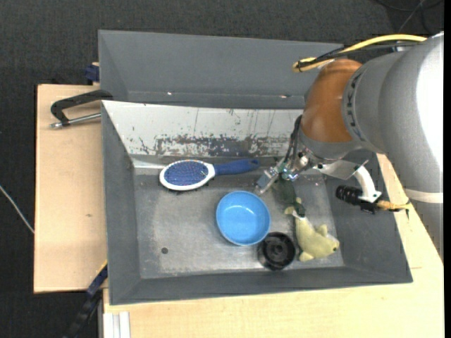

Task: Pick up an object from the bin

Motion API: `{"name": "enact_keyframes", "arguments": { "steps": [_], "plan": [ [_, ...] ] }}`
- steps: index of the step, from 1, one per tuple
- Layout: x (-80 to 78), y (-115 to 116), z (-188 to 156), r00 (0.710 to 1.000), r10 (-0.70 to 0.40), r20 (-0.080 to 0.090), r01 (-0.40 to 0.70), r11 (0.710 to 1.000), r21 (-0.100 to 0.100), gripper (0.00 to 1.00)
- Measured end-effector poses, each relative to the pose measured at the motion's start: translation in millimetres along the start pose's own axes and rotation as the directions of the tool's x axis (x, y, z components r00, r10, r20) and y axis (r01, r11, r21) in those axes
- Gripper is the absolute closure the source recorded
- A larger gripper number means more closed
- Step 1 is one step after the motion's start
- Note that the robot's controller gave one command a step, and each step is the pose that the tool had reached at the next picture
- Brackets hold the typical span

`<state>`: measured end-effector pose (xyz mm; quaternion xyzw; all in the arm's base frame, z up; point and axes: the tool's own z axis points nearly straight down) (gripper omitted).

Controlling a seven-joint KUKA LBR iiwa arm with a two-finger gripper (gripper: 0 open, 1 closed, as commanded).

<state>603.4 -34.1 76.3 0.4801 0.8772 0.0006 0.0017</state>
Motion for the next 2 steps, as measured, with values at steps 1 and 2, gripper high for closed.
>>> {"name": "enact_keyframes", "arguments": {
  "steps": [1, 2],
  "plan": [
    [3.9, 3.0, -2.6, 1.0, -0.004, -0.012, 0.004, 1.0, 0.0, 1.0],
    [3.5, 5.1, -54.0, 1.0, -0.007, 0.002, 0.007, 1.0, -0.004, 1.0]
  ]
}}
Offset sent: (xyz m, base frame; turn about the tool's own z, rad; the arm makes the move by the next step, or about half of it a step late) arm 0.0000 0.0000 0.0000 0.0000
